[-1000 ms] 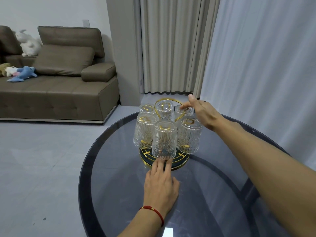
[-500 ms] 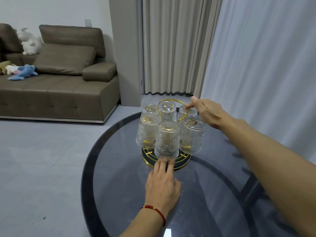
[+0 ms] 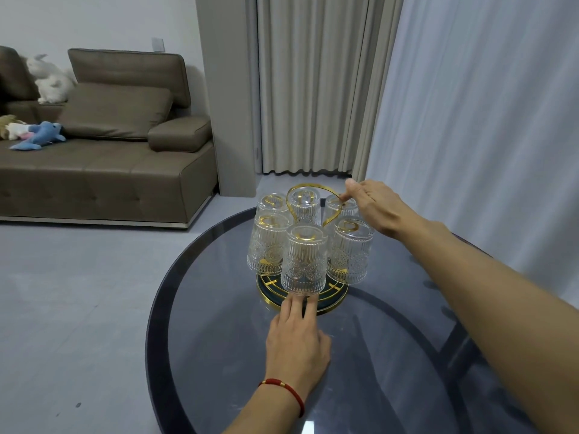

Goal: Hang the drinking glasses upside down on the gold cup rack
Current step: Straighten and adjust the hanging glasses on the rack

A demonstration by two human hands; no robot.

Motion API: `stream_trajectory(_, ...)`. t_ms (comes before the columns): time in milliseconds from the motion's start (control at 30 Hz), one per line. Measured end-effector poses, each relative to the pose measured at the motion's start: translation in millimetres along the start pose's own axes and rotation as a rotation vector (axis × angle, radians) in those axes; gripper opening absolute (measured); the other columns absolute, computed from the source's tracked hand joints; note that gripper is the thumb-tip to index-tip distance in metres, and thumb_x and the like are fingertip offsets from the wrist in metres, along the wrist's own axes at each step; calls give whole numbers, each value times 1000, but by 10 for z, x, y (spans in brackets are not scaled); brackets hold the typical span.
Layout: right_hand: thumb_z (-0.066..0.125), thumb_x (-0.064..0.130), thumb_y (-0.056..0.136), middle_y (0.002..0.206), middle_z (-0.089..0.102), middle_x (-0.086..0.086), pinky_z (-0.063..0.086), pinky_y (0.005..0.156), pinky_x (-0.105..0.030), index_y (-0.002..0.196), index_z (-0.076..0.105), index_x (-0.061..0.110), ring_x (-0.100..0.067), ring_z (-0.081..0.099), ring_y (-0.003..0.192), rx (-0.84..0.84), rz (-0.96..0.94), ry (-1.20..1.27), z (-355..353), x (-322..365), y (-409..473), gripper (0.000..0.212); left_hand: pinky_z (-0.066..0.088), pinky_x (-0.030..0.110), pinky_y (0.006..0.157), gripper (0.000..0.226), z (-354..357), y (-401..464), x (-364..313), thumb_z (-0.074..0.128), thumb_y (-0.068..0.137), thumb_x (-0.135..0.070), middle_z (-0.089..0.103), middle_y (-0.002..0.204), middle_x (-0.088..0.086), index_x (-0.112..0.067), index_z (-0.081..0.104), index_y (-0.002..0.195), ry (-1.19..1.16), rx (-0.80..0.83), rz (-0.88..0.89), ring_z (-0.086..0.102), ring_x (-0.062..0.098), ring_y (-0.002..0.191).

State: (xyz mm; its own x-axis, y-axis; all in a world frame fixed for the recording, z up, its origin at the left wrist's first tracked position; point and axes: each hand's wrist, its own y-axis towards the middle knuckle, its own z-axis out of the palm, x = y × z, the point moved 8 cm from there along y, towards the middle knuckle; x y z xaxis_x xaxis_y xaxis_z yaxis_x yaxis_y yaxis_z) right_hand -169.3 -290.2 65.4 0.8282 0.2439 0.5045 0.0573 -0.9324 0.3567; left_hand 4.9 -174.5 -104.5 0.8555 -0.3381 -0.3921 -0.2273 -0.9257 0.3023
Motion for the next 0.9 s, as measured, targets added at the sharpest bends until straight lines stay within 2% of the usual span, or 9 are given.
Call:
stream_trajectory(67,19,58,106,130,70,-9,43,103,-51,105,80,17,-23,60,117,0,-4,-15,16,23,17,73,37,35,113,65,7,1,2,50,92,-31,31,158,-1,-25,27,153,3,3,-1,29,19,141)
stream_trajectory(267,18,56,107,126,72,-10,44,104,-56,101,81,16,-27,62,116,-23,-2,-29,-11,24,52,75,37,36,114,65,10,4,10,48,93,-31,30,158,-1,-25,27,154,13,5,3,28,20,142)
stream_trajectory(400,20,55,107,108,71,-6,47,100,-55,100,81,16,-24,64,103,-38,6,4,-32,10,46,73,37,37,114,64,19,9,11,48,94,-31,30,159,0,-25,27,154,9,6,1,28,20,143)
stream_trajectory(500,21,54,107,121,72,-12,47,100,-56,102,81,14,-26,63,109,-57,-8,0,-40,18,42,72,38,36,113,65,15,12,14,49,93,-31,30,159,0,-25,27,154,5,4,0,29,20,142)
stream_trajectory(600,22,54,107,125,72,-13,47,101,-55,106,80,14,-27,63,112,-66,-22,1,-35,33,42,70,37,36,113,65,20,13,18,49,92,-31,31,158,-1,-25,28,153,3,2,0,29,19,141)
stream_trajectory(733,20,55,108,133,70,-9,41,106,-43,115,78,15,-18,59,119,0,-31,52,31,10,5,70,37,39,112,65,17,7,18,50,91,-31,33,157,0,-25,29,152,7,-1,-5,31,19,140)
stream_trajectory(800,17,58,107,138,68,-6,37,113,-51,116,78,20,-22,57,128,14,-22,21,28,-24,-8,72,37,40,113,65,15,4,18,51,91,-30,34,156,0,-24,30,152,7,-3,-6,32,20,140)
stream_trajectory(900,16,59,107,138,68,-5,34,114,-58,116,78,23,-27,57,131,23,-22,-40,-9,-32,-5,72,38,38,111,64,11,4,15,52,90,-29,35,156,0,-25,31,151,5,-6,-4,33,19,139)
